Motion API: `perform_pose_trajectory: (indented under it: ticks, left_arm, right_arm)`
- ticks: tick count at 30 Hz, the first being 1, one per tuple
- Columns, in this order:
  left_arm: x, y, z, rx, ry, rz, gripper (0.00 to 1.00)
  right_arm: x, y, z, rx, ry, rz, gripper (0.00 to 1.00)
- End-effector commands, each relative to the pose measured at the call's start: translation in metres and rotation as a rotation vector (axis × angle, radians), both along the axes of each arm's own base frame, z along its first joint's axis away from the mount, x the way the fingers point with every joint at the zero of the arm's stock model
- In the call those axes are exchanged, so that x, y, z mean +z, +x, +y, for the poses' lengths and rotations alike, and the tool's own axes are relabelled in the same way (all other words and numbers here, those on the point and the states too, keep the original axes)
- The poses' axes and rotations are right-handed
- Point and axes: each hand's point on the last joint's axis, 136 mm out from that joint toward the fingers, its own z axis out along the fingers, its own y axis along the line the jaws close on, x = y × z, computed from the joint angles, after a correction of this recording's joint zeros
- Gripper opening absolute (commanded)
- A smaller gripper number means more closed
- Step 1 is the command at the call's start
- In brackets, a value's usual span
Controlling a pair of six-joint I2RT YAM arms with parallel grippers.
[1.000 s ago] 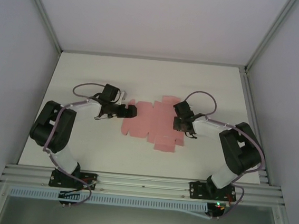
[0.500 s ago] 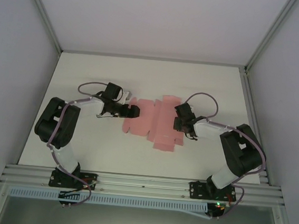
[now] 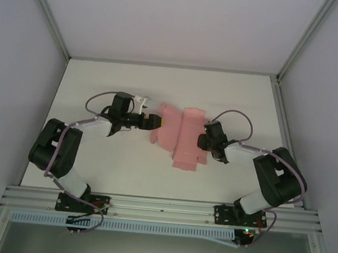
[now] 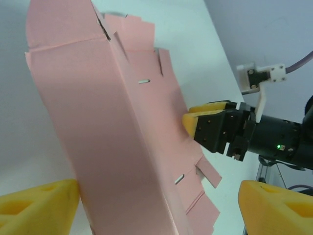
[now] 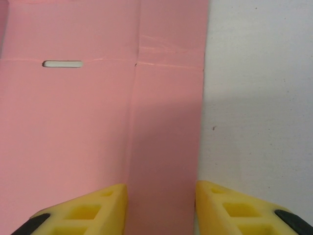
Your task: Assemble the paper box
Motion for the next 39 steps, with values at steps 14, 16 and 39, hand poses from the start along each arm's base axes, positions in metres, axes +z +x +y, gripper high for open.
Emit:
perform_pose_trajectory:
  ticks: [14,16,39]
  left_arm:
    - [-0.043,0.004,-0.034,-0.064,0.197,0.025,0.75]
    - [-0.046,0.002,-0.037,-0.075,0.201,0.027,0.75]
    - [0.087,-0.003,-0.034,-0.017,0.051,-0.258,0.00]
  right_arm:
    - [0.002,-0.014,0.004,0.063,0.135,-0.025,0.41]
    - [0.003,-0.012,0.005,0.064,0.151,-0.029,0.42]
    - [0.111,-0.006,-0.013,0.066,0.308,-0.255,0.78]
